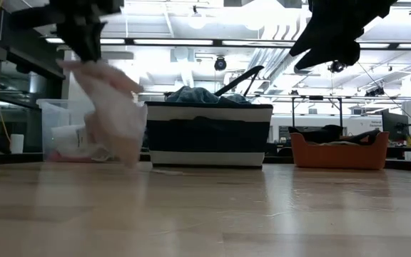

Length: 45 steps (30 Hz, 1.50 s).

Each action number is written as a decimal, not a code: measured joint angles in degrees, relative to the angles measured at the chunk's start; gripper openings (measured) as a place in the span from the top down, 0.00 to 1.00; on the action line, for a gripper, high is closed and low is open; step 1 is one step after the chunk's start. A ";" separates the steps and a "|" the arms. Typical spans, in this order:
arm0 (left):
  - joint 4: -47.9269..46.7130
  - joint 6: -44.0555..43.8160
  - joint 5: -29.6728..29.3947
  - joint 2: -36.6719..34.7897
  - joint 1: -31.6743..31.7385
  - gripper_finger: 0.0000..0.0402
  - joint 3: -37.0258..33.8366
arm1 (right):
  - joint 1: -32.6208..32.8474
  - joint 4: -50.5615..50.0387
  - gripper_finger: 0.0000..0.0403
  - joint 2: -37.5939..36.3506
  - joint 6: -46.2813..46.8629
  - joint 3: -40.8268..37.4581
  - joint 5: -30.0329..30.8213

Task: Pick & Place Cloths
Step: Put the pink underwear into the transparent bin

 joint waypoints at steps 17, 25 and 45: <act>-13.76 -21.37 -30.16 -5.61 6.47 0.99 5.65 | 0.00 0.13 0.49 0.00 0.00 0.00 0.00; -13.76 -20.04 -38.11 -6.86 20.56 0.99 5.65 | 0.00 0.12 0.49 0.00 0.00 0.00 0.00; -13.66 -18.17 -49.65 -6.86 46.92 0.99 5.63 | 0.00 0.11 0.49 0.00 -0.44 0.00 0.02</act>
